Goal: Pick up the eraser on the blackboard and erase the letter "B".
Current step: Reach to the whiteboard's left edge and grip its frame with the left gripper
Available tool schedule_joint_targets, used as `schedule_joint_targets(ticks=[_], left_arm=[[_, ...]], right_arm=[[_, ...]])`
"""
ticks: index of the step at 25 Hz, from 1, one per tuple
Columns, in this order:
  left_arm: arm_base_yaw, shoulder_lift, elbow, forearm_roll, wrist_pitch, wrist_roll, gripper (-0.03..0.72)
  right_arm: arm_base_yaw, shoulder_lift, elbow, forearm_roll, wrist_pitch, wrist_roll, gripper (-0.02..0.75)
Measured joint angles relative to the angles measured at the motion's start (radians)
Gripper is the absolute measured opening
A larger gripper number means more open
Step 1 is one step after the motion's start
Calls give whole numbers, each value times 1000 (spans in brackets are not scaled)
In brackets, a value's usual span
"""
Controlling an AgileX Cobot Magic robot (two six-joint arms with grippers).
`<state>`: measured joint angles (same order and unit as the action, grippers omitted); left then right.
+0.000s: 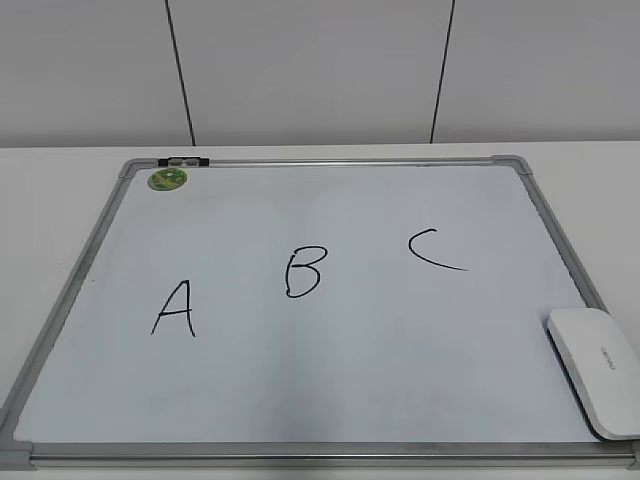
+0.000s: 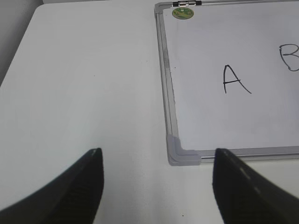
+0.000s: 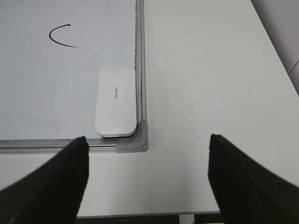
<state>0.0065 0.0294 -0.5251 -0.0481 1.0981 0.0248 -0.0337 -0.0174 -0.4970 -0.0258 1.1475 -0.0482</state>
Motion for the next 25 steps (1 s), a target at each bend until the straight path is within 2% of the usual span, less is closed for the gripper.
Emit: schedule_joint_targets(ticks=[6, 14, 25], left_arm=[[0, 244, -97, 42, -41, 0, 544], [-27, 693, -210, 58, -258, 0, 544], [-29, 1266, -448, 58, -342, 0, 525]], right_arm=[[0, 0, 0, 0, 0, 0, 590], [0, 0, 0, 0, 0, 0, 590], [0, 0, 0, 0, 0, 0, 590]])
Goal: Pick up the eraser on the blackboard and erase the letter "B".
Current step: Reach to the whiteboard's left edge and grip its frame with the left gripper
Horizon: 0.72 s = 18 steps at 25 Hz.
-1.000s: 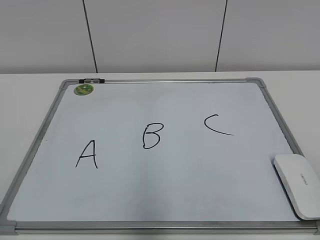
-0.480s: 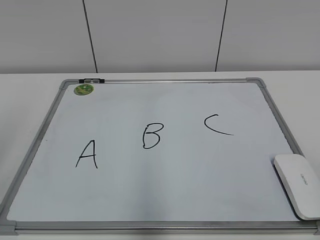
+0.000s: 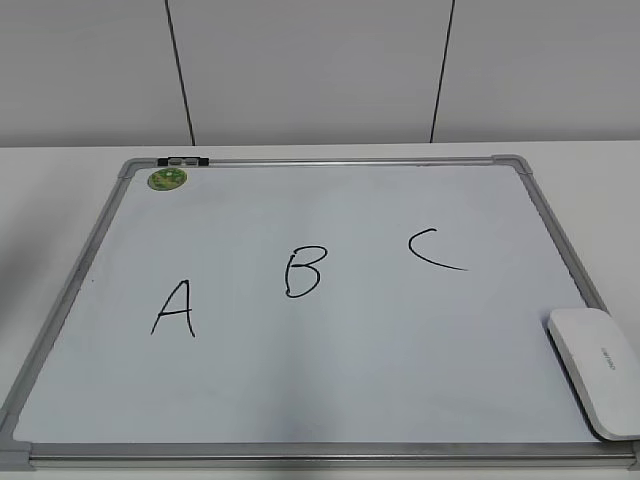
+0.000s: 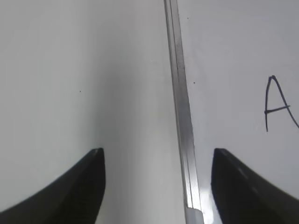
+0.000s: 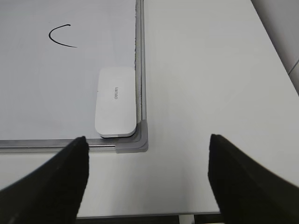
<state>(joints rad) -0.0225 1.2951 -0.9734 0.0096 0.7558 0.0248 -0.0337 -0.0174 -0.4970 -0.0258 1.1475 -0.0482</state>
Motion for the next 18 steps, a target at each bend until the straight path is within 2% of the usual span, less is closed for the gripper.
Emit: schedule_joint_targets(ticks=[11, 18], left_arm=[[0, 445, -247, -38, 14, 0, 486], [0, 636, -386, -96, 52, 32, 406]], right_arm=[[0, 0, 0, 0, 0, 0, 590], [0, 0, 0, 0, 0, 0, 589]])
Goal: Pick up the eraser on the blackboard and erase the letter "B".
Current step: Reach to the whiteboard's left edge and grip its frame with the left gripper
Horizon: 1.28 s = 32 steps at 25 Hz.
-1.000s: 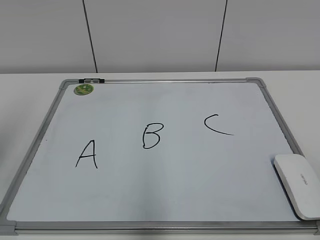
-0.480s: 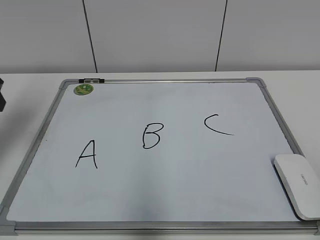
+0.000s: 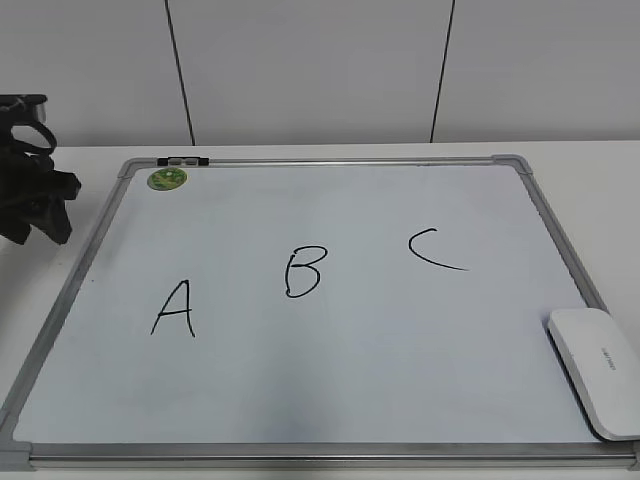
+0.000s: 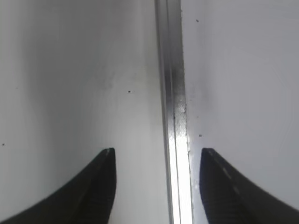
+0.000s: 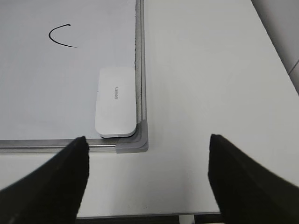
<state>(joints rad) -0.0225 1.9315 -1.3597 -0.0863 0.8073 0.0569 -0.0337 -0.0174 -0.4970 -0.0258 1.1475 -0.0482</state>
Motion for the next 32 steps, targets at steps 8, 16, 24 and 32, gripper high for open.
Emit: schedule_joint_targets(ticks=[8, 16, 24, 32], left_arm=[[2, 148, -116, -41, 70, 35, 337], [49, 205, -123, -121, 77, 86, 293], [49, 234, -141, -142, 75, 93, 286], [49, 239, -149, -145, 77, 93, 283]], right_arm=[[0, 0, 0, 0, 0, 0, 590], [0, 0, 0, 0, 0, 0, 589], [0, 0, 0, 0, 0, 0, 589], [0, 0, 0, 0, 0, 0, 589]])
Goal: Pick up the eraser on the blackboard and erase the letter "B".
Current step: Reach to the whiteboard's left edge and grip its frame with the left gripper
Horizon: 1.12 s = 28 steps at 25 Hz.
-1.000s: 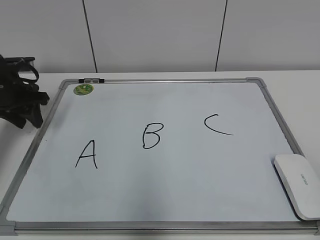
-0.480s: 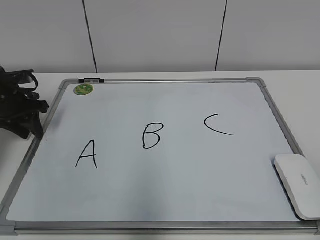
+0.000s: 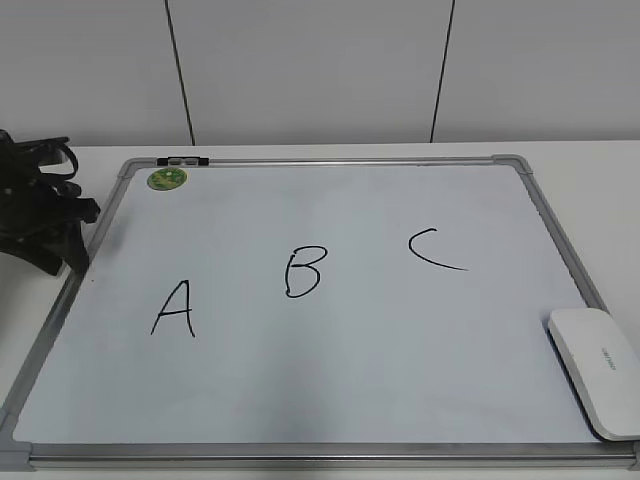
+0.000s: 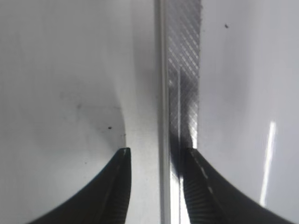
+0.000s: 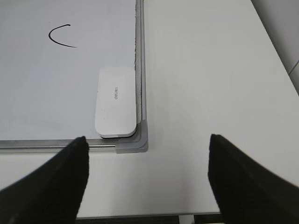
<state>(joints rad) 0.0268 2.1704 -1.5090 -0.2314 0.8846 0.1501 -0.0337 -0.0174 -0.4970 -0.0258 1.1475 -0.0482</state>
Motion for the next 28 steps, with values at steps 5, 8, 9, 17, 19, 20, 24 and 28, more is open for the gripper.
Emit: schedule_joint_targets(ticks=[5, 8, 9, 17, 19, 20, 24, 28], left_arm=[[0, 14, -7, -11, 6, 2, 274], [0, 16, -7, -26, 10, 2, 212], [0, 16, -7, -33, 10, 6, 181], [0, 16, -9, -51, 16, 17, 31], [0, 16, -9, -53, 16, 17, 25], [0, 16, -9, -53, 16, 17, 25], [0, 16, -10, -53, 18, 17, 24], [0, 16, -11, -54, 20, 17, 23]], right_arm=[[0, 0, 0, 0, 0, 0, 590], [0, 0, 0, 0, 0, 0, 589], [0, 0, 0, 0, 0, 0, 589], [0, 0, 0, 0, 0, 0, 589], [0, 0, 0, 0, 0, 0, 589], [0, 0, 0, 0, 0, 0, 590], [0, 0, 0, 0, 0, 0, 590], [0, 0, 0, 0, 0, 0, 589]])
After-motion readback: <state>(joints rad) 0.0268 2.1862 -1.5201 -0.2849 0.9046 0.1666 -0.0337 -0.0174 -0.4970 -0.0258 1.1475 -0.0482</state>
